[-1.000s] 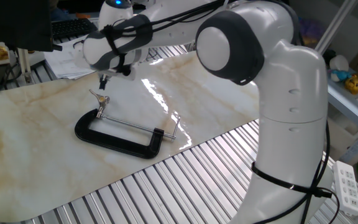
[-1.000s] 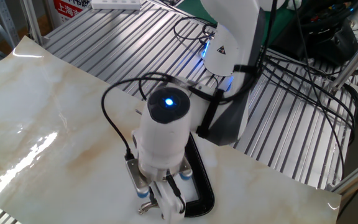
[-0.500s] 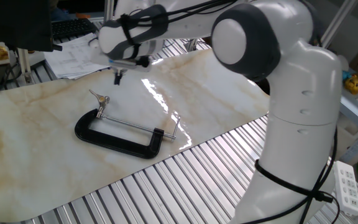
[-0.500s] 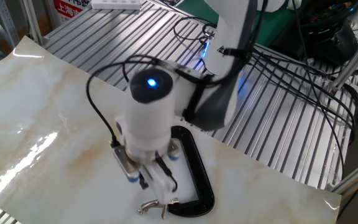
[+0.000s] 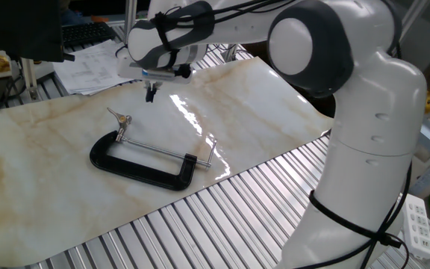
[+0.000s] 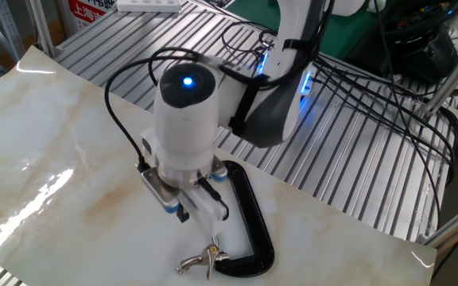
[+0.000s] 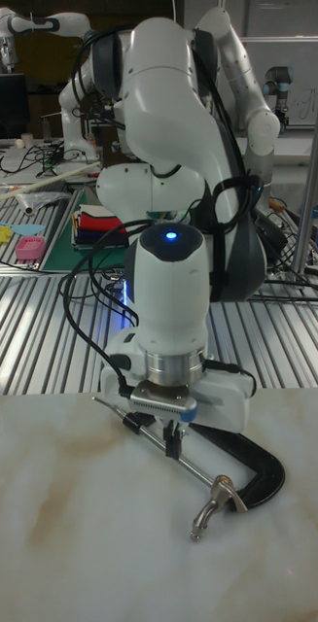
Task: Turn on the water tap
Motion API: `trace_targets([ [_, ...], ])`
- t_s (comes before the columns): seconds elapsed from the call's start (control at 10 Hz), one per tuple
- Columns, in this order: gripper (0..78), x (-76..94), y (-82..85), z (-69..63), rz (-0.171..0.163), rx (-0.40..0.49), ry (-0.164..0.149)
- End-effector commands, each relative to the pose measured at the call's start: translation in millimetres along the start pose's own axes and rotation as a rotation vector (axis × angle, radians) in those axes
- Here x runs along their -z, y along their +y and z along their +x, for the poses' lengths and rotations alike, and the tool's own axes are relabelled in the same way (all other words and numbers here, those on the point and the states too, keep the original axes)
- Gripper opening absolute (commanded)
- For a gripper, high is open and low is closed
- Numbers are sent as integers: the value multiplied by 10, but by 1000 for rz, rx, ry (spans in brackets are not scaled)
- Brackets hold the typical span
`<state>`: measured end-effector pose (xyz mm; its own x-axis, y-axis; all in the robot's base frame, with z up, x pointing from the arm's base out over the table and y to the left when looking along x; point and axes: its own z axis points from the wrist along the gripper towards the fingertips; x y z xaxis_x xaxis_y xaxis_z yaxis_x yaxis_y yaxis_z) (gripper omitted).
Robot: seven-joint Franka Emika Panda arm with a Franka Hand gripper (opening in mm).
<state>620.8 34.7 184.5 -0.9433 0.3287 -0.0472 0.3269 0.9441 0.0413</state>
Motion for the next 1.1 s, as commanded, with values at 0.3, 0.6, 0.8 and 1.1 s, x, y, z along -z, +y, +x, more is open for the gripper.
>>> trace_targets([
  [0.3, 0, -30, 4, 45, 8, 18, -8],
  [0.6, 0, -30, 4, 45, -2, 18, -5],
  [0.8, 0, -30, 4, 45, -7, 21, -21],
  [1.1, 0, -40, -39, 102, -10, 61, -24],
])
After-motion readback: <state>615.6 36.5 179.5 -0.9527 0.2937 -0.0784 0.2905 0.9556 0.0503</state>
